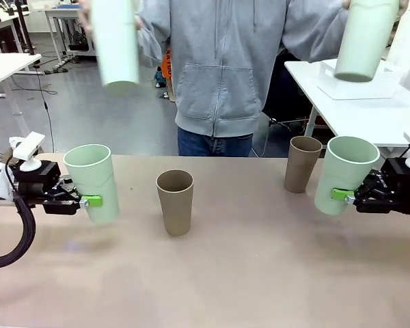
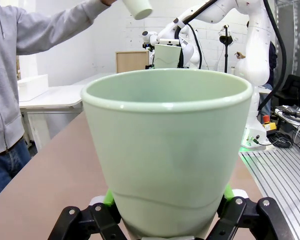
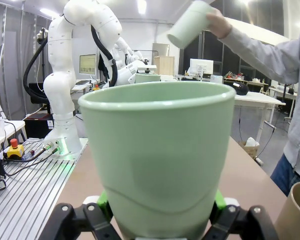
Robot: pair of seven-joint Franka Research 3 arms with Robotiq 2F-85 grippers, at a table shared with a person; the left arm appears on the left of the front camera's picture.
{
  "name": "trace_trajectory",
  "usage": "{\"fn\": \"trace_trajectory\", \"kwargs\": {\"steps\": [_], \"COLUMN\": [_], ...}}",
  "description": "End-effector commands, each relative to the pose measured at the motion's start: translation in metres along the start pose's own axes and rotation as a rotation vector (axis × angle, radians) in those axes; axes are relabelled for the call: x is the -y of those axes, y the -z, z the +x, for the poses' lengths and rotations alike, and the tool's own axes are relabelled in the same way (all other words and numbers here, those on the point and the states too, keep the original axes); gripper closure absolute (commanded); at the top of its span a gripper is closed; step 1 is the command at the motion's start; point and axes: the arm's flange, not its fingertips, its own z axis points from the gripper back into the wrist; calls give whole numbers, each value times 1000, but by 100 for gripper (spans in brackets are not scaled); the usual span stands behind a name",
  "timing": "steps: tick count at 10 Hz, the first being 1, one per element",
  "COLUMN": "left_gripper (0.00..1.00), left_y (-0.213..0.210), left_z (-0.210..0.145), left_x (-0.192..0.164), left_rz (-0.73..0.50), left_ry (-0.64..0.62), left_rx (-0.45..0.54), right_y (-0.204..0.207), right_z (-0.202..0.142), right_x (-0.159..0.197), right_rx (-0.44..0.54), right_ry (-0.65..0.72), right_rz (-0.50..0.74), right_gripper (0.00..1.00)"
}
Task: Stack the cups and store them in the basket.
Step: Place the stack of Reusable plastic cups into the Pantry Basket.
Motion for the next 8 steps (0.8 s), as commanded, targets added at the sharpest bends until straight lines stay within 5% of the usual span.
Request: {"fn": "trace_trajectory", "kwargs": {"steps": [1,8], "left_gripper": [15,15], "left_y": [0,0], "left_z": [3,3], "left_x": [-1,-1], "left_rz": [-8,-8], "left_ry": [3,3], "left_rx": [-4,-4], "right_y": [1,1], "right_z": [6,6], "right_x": [2,2], "right_rx": [6,6], "right_ry": [-15,-15], "right_rz": [-14,-14], "right_gripper": [17,17]}}
